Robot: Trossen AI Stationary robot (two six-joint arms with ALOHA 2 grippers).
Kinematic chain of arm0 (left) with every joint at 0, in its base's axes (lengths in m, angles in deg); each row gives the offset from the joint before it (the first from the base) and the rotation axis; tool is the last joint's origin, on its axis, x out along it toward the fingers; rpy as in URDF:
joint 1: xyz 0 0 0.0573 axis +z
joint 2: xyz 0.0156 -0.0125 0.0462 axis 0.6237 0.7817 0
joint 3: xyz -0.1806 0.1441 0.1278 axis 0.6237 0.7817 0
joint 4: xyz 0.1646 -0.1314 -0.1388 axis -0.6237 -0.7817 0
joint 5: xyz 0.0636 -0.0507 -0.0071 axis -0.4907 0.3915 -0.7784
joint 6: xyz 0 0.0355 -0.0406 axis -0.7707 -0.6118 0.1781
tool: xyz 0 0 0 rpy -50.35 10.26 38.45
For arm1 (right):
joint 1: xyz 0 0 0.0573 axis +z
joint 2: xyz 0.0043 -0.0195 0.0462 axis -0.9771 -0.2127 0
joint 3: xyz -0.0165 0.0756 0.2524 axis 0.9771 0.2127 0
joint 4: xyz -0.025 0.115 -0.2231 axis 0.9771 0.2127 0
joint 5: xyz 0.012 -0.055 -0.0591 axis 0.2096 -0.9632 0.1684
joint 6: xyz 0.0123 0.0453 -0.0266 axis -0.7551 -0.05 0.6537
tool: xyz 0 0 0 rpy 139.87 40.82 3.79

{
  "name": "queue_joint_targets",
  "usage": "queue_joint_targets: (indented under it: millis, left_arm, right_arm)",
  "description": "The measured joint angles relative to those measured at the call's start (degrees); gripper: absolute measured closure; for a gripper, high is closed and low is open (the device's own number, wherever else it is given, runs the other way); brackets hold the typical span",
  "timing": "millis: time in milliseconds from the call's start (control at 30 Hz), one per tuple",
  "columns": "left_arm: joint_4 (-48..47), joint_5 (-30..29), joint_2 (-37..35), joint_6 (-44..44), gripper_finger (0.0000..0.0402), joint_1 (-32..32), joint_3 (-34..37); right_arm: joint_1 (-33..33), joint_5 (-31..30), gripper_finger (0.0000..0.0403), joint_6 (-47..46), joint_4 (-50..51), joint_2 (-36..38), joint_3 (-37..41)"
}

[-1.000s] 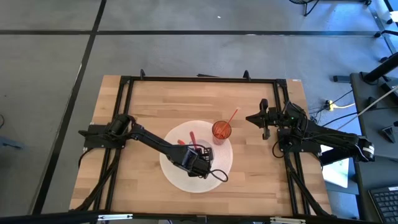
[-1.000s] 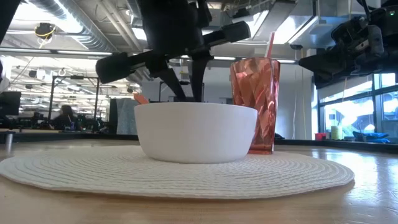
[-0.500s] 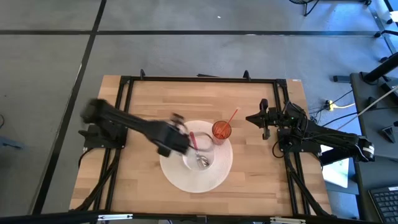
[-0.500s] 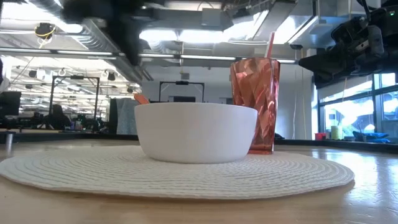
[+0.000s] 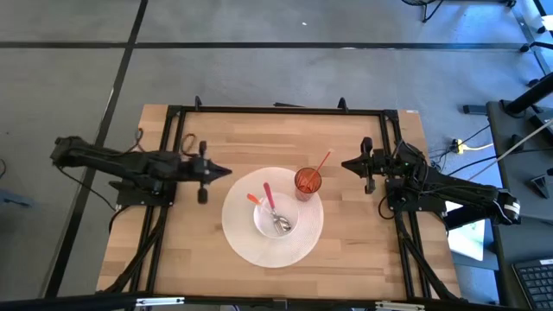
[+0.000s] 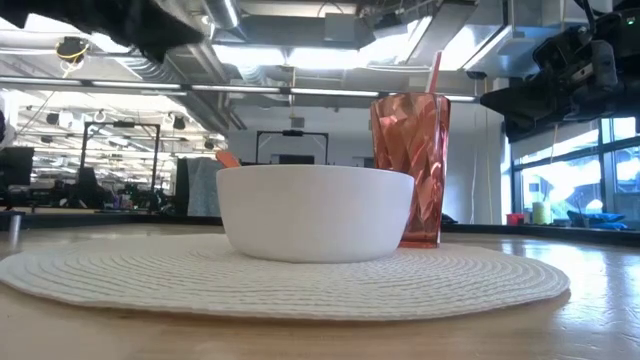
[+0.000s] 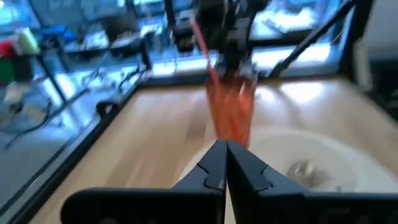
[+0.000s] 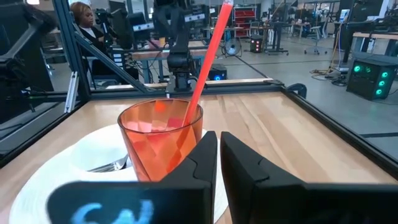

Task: Pick & Place Utensil
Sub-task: Return to Home Position

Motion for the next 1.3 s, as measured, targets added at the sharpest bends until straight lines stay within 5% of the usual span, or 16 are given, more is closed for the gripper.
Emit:
queue_joint_targets:
  millis: [133,533,833,1033,1300]
  left_arm:
    - [0.96,4.01,-6.72,-1.1,0.04,-1.39,2.06]
    - [16.66,-0.19,-14.98,-2.15,0.04,-4.96,17.66]
    - [14.21,-10.87,-22.34,-5.84,0.04,-12.02,19.68]
    - [10.09,-17.7,-24.65,-5.09,0.04,-15.38,19.68]
    - [10.37,-16.0,-24.66,-3.66,0.04,-15.93,19.68]
  right_arm:
    - [0.0,0.06,0.038,-1.44,-0.77,0.0,0.0]
    - [-0.04,10.48,0.0399,-11.82,-11.39,2.34,0.01]
    - [-1.18,10.51,0.0401,-13.68,-3.16,11.28,-0.53]
    - [1.77,6.48,0.0401,-11.27,4.71,16.56,0.17]
    - [11.31,-3.07,0.0402,-5.55,5.88,17.49,1.44]
